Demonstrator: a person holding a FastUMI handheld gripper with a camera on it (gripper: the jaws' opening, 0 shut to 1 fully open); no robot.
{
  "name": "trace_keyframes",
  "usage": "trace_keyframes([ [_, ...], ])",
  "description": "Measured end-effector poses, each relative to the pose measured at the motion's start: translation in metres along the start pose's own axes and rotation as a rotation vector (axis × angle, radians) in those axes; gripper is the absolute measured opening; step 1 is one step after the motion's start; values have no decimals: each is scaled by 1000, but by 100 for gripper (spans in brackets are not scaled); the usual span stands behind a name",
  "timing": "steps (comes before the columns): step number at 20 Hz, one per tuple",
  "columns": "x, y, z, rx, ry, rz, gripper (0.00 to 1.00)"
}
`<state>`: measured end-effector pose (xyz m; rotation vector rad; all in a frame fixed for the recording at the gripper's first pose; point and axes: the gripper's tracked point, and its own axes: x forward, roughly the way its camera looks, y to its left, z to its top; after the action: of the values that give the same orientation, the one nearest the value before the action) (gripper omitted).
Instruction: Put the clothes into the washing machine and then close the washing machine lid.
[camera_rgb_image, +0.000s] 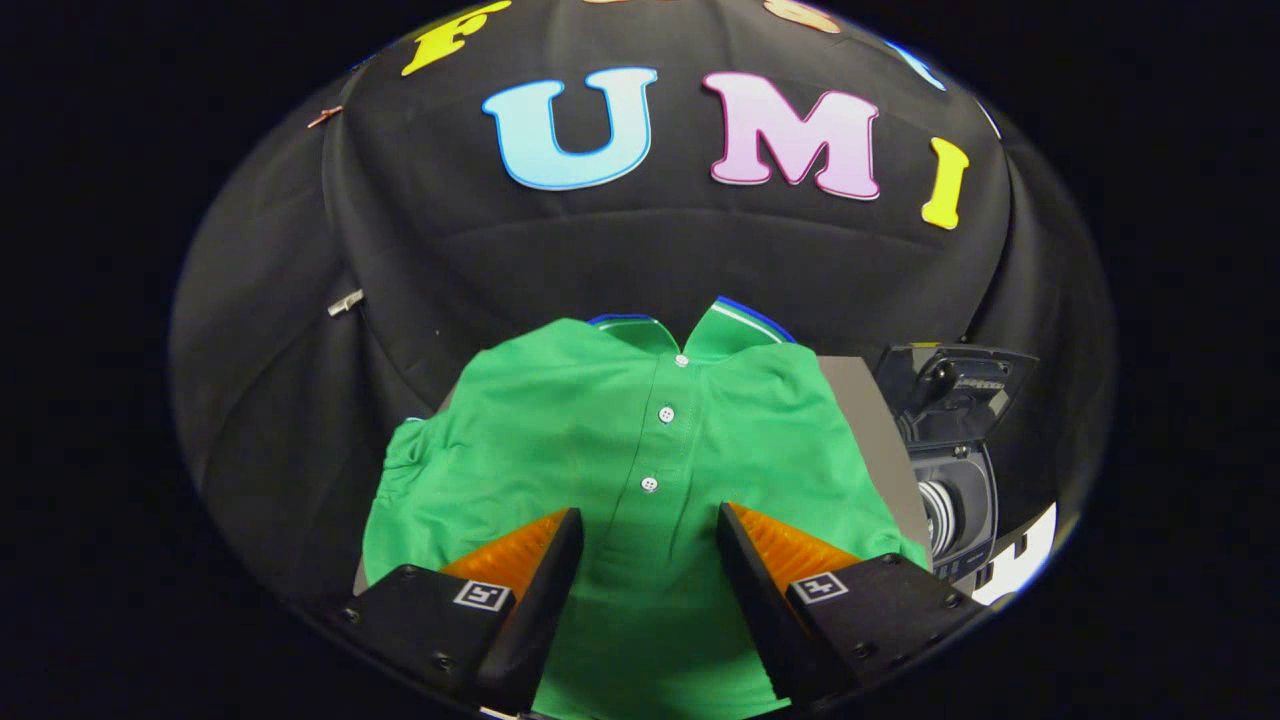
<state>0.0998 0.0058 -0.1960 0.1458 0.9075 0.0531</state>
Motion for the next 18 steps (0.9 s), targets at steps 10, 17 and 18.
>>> trace_keyframes([
  [10, 1, -4, 2, -51, -63, -13, 31],
  [17, -3, -7, 4, -109, -13, 0, 8],
  [18, -4, -6, 6, -117, -28, 2, 7],
])
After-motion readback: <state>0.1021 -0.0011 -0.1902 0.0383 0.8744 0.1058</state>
